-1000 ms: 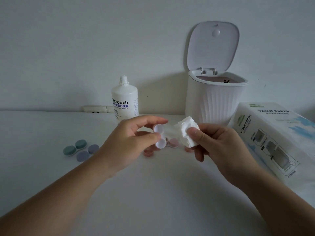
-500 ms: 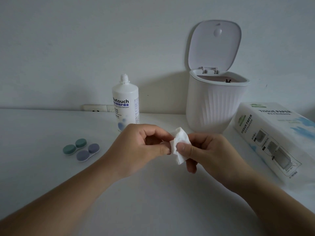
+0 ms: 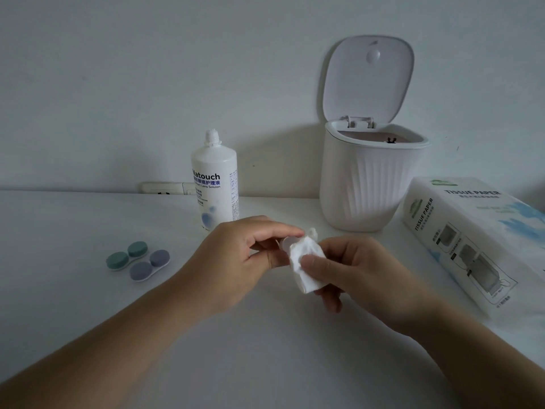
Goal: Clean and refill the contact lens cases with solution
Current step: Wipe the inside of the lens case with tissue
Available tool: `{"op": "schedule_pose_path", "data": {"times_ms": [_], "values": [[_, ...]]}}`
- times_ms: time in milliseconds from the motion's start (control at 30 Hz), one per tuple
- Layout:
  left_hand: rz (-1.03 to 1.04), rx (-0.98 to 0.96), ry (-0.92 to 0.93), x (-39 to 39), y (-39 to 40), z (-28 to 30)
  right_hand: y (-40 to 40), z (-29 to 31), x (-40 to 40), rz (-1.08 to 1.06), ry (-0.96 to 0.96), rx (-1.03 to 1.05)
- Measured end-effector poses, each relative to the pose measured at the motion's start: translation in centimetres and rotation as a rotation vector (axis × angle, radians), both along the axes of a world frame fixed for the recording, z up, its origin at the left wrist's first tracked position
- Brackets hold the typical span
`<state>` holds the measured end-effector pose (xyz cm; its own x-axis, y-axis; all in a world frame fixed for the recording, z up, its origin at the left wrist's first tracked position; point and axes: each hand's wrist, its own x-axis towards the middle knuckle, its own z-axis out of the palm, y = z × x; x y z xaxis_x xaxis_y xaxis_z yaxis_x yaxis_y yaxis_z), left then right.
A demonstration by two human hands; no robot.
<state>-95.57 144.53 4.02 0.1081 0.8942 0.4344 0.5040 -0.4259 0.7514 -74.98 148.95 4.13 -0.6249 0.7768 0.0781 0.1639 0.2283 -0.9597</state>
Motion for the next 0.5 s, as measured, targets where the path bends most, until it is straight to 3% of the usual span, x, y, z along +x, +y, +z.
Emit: {"op": "schedule_pose_path", "data": {"times_ms": [100, 300, 500], "values": [[-0.022, 0.007, 0.061, 0.0, -0.1, 0.0, -0.2, 0.0, -0.1, 0.038, -0.013, -0.029], [-0.001, 0.039, -0.109, 0.6, -0.4, 0.0, 0.1, 0.0, 0.1, -0.026, 0.117, -0.008], [0.014, 0.102, -0.046, 0.8, -0.5, -0.2, 0.1, -0.1, 0.2, -0.026, 0.116, 0.014]]}}
